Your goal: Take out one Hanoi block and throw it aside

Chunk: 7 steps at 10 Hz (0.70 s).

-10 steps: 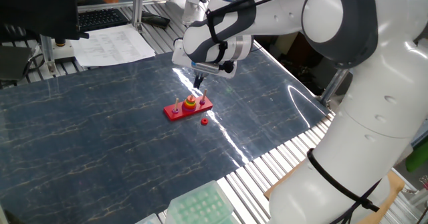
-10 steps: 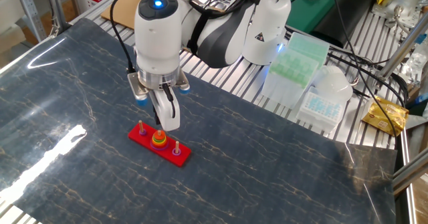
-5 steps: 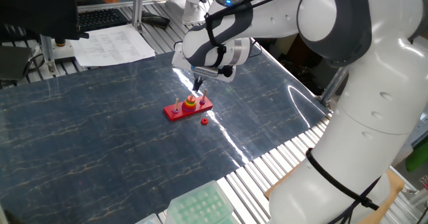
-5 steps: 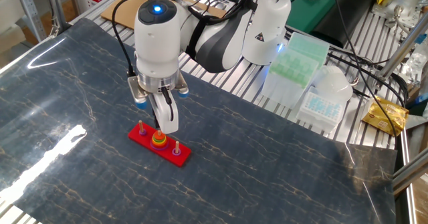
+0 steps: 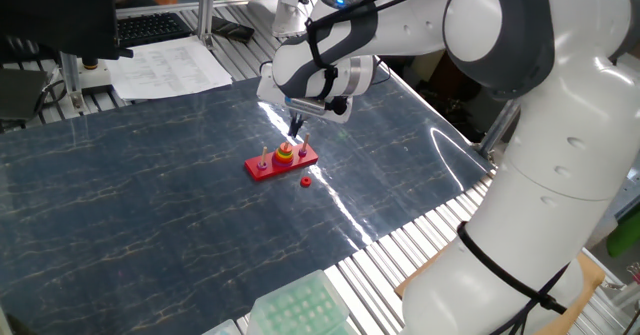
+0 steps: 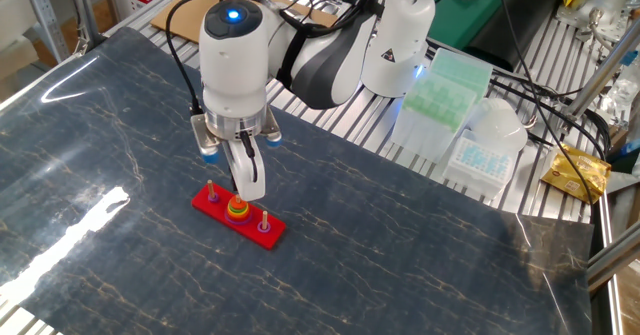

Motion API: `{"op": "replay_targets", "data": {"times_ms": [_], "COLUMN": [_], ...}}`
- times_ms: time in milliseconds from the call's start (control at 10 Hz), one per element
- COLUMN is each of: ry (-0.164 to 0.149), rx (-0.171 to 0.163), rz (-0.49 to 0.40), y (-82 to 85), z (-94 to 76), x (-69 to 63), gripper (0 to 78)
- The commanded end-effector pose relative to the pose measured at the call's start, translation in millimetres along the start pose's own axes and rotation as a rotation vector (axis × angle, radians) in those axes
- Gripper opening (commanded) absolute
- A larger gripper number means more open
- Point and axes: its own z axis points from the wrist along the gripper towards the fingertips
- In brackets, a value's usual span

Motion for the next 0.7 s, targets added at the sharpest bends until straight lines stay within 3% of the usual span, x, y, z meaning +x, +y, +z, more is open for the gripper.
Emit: {"op": "replay_targets", "data": {"times_ms": [100, 700], "ry": [0.016, 0.021], "rx": [-0.004, 0.001], "rz": [0.002, -0.004], "y": [0.2, 2.5], "z": [-1.2, 5.4], "x": [-1.1, -1.2], "gripper": [0.0, 0.0]}}
